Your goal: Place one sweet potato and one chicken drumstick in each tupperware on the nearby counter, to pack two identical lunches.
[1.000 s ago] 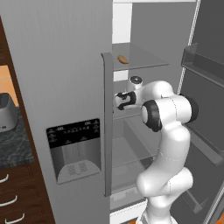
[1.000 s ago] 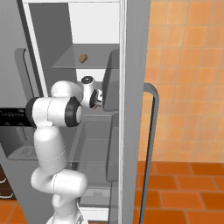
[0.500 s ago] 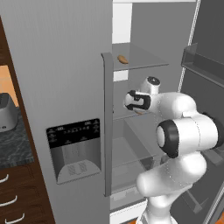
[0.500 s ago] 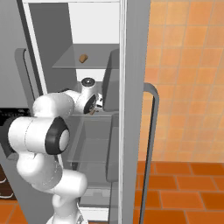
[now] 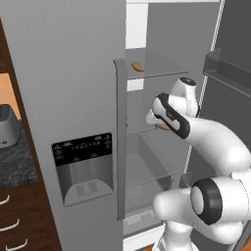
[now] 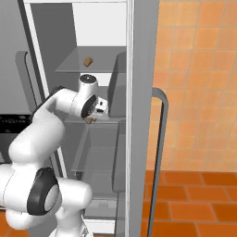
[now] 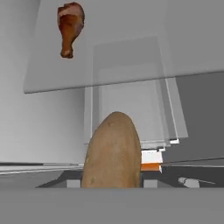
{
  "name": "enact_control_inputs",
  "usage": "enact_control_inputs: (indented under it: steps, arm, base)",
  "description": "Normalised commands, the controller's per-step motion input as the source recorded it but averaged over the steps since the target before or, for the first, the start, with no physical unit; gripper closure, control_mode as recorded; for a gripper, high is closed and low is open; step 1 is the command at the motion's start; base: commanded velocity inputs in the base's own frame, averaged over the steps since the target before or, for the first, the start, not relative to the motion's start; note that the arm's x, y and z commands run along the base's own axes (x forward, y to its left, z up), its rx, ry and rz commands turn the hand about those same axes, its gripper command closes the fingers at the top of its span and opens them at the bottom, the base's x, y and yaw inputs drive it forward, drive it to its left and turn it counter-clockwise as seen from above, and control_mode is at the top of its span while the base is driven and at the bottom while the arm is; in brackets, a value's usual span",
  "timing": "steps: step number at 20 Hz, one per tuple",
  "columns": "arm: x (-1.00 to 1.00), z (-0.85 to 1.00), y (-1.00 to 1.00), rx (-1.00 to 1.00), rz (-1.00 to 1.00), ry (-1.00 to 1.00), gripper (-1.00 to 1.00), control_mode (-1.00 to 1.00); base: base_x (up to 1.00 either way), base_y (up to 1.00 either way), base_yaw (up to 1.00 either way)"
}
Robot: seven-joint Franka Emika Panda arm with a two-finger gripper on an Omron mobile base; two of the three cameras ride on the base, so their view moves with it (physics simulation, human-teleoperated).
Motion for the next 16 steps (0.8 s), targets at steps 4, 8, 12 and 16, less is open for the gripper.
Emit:
enact_control_inputs:
  steps: [4, 8, 12, 16]
  arm:
    - [-1.00, 0.03, 0.32, -0.04, 0.05, 0.00, 1.00, -1.00]
    - [-1.00, -0.08, 0.33, -0.11, 0.00, 0.00, 1.00, -1.00]
    - [-1.00, -0.40, -0.02, -0.01, 0.00, 0.00, 1.00, -1.00]
    - [-0.64, -0.25, -0.07, 0.00, 0.00, 0.02, 1.00, -1.00]
  base:
    - [0.00, 0.00, 0.00]
    - [0.00, 0.00, 0.00]
    - [0.00, 0.00, 0.00]
    - [0.00, 0.00, 0.00]
